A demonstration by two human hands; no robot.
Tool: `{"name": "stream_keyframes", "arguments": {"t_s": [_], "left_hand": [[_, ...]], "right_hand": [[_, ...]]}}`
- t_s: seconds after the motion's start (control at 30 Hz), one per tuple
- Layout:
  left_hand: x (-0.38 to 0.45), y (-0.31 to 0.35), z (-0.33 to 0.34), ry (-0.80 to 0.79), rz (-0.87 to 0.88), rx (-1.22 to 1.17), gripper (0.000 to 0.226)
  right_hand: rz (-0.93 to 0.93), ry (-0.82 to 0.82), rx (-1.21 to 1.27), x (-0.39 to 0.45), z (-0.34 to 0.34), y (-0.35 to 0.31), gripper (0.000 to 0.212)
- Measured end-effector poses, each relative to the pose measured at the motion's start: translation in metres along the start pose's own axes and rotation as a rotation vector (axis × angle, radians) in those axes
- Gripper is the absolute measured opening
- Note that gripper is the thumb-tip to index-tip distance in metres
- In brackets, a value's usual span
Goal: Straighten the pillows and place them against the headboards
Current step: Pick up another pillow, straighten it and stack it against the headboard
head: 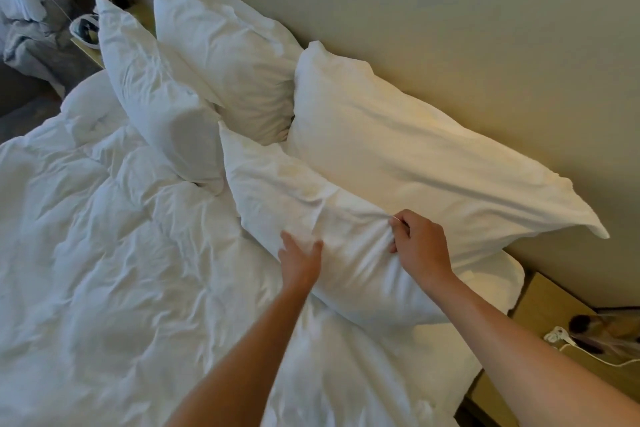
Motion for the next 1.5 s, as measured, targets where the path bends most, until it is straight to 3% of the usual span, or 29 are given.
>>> {"name": "stream_keyframes", "arguments": {"t_s": [0.17, 0.27, 0.47, 0.6, 0.87, 1.0, 1.07, 1.3, 1.5], "left_hand": [[-0.018, -0.044, 0.054, -0.049, -0.141, -0.443, 0.111], [-0.028, -0.045, 0.068, -0.010, -0.073, -0.485, 0.111], [-0.015, 0.016, 0.095, -0.014, 0.038, -0.383, 0.104], [0.013, 0.071, 0.124, -0.065, 0.065, -0.223, 0.109], [0.019, 0.045, 0.116, -0.107, 0.003, -0.142, 0.114], [-0.001, 0.043, 0.108, -0.058, 0.067, -0.081, 0.115], [-0.013, 0.047, 0.107, -0.040, 0.091, -0.046, 0.115], [-0.046, 0.072, 0.098, 0.096, 0.249, 0.182, 0.115], [-0.064, 0.087, 0.127, 0.019, 0.218, 0.314, 0.104]], "right_hand": [[-0.053, -0.014, -0.092, -0.003, 0.005, 0.003, 0.030], [-0.098, -0.007, -0.103, 0.000, 0.004, 0.000, 0.028], [-0.139, 0.172, -0.014, 0.020, -0.046, 0.018, 0.031], [-0.025, 0.235, -0.015, 0.050, -0.089, 0.058, 0.032], [-0.066, 0.025, -0.275, 0.041, -0.058, 0.068, 0.024], [-0.019, 0.011, -0.494, 0.010, -0.047, 0.098, 0.072], [0.060, -0.069, -0.482, -0.004, -0.039, 0.120, 0.083], [0.030, -0.151, -0.463, -0.018, -0.030, 0.137, 0.066], [0.075, -0.307, -0.410, -0.026, -0.051, 0.145, 0.057]]}}
Point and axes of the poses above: each hand's wrist, its own x-axis towards the middle knuckle, its own z-axis out of the palm, y = z × x, the point moved 7 cm from there along x, towards the middle knuckle, and after that the axes turned 7 degrees about -y, right-handed, at the moved point
